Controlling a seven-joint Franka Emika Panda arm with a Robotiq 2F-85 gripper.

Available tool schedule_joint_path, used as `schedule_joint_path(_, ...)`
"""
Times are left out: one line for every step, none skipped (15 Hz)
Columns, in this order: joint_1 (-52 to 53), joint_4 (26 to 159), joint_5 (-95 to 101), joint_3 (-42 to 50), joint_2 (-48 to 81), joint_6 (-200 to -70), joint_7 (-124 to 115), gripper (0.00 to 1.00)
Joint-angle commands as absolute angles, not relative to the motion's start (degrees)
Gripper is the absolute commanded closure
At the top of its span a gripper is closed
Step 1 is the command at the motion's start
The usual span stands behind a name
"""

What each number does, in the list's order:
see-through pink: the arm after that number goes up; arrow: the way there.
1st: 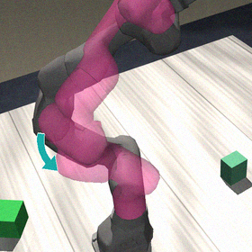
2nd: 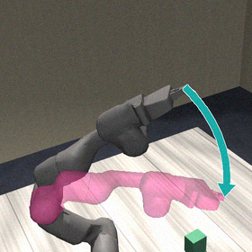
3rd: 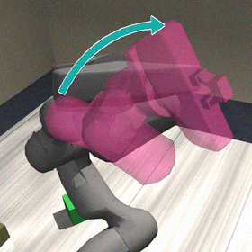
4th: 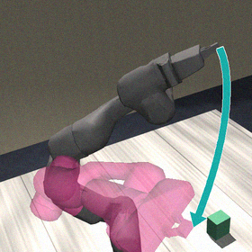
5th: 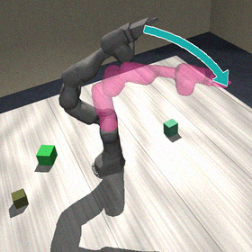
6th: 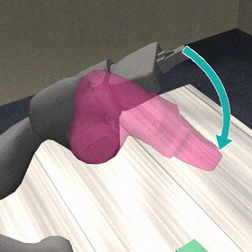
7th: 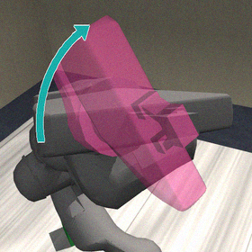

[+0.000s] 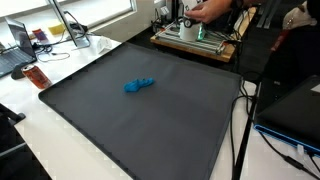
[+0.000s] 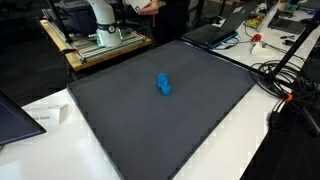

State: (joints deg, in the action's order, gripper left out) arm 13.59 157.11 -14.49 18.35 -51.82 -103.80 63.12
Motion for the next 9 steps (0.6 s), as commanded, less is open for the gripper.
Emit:
schedule_joint_path(11.3,157.0,-16.5,17.3,-52.8,-102.4,64.6,0.99)
schedule_joint_path(9.8,157.0,-15.7,16.2,-53.8,-102.2,62.6,0.99)
schedule_joint_path(8.6,157.2,-15.2,15.0,-55.0,-101.6,60.8,0.99)
schedule_joint_path(7.7,157.4,-15.1,14.5,-55.6,-101.1,59.7,0.99)
schedule_joint_path(6.6,157.5,-14.7,13.6,-56.3,-100.6,58.2,0.99)
schedule_joint_path(5.5,156.5,-14.0,12.5,-55.6,-100.7,56.1,0.99)
schedule_joint_path(5.4,154.0,-13.9,12.0,-51.7,-102.1,54.4,0.99)
schedule_joint_path(5.5,152.2,-14.1,11.6,-48.9,-103.3,52.9,0.99)
schedule_joint_path(6.2,149.7,-14.7,10.7,-45.4,-105.2,51.3,0.99)
